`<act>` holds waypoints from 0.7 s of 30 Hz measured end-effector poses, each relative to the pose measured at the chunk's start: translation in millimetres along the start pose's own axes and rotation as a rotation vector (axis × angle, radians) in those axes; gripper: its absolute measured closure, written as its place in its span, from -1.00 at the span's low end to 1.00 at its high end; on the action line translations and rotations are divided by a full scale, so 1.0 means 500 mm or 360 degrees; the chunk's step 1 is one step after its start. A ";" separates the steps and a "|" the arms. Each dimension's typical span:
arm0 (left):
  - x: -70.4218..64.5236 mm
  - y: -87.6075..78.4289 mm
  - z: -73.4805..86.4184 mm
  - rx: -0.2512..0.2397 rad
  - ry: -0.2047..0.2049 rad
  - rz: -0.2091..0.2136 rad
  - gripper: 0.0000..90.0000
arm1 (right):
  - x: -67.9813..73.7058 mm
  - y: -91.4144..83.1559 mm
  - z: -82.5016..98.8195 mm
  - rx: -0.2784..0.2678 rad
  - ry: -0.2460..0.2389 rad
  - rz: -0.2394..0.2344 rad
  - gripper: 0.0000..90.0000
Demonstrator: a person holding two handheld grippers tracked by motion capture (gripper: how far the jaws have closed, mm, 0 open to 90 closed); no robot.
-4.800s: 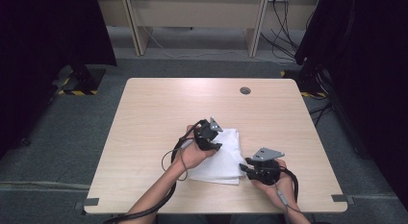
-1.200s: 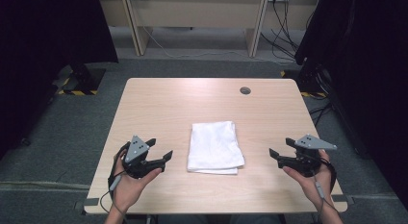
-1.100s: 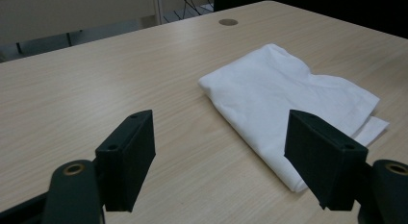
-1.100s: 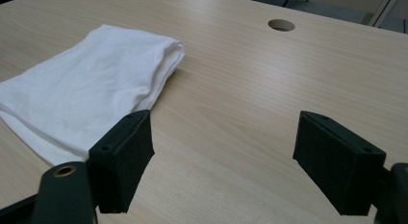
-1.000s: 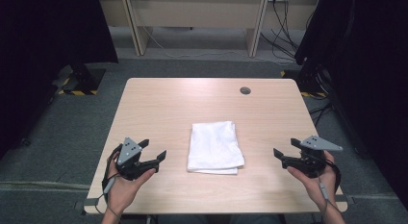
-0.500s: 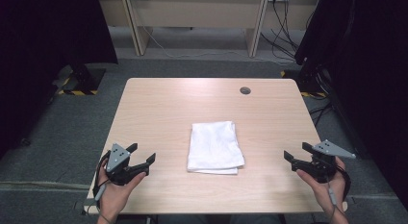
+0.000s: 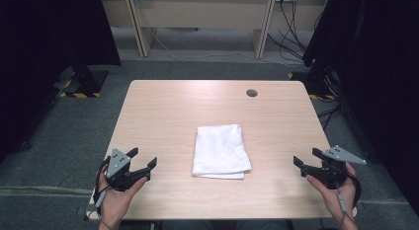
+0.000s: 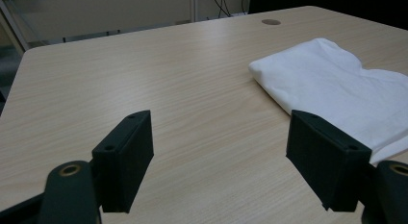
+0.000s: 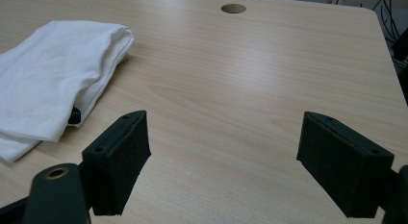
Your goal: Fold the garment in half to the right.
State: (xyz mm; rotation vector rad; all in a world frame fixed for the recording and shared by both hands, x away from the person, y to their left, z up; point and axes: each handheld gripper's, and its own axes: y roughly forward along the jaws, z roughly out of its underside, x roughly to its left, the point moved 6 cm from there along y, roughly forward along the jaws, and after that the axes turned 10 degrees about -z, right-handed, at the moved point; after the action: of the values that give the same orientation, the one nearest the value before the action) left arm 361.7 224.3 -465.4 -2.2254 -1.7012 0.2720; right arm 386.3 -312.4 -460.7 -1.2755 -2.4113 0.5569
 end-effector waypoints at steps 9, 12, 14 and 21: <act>0.007 0.013 0.017 0.0008 -0.0025 -0.0024 -0.46 | -0.011 0.012 0.018 0.0016 0.0027 0.0009 -0.59; 0.009 0.015 0.022 0.0010 -0.0023 -0.0028 -0.46 | -0.015 0.015 0.023 0.0012 0.0037 0.0012 -0.59; 0.011 0.018 0.026 0.0012 -0.0028 -0.0033 -0.46 | -0.017 0.018 0.027 0.0015 0.0042 0.0016 -0.59; 0.014 0.023 0.035 0.0018 -0.0034 -0.0042 -0.46 | -0.022 0.029 0.037 0.0026 0.0057 0.0017 -0.59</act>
State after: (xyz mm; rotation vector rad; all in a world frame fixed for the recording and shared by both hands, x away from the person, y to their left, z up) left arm 367.9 230.8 -485.3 -2.1983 -1.7341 0.2996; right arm 393.6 -317.4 -485.3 -1.2815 -2.3676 0.5513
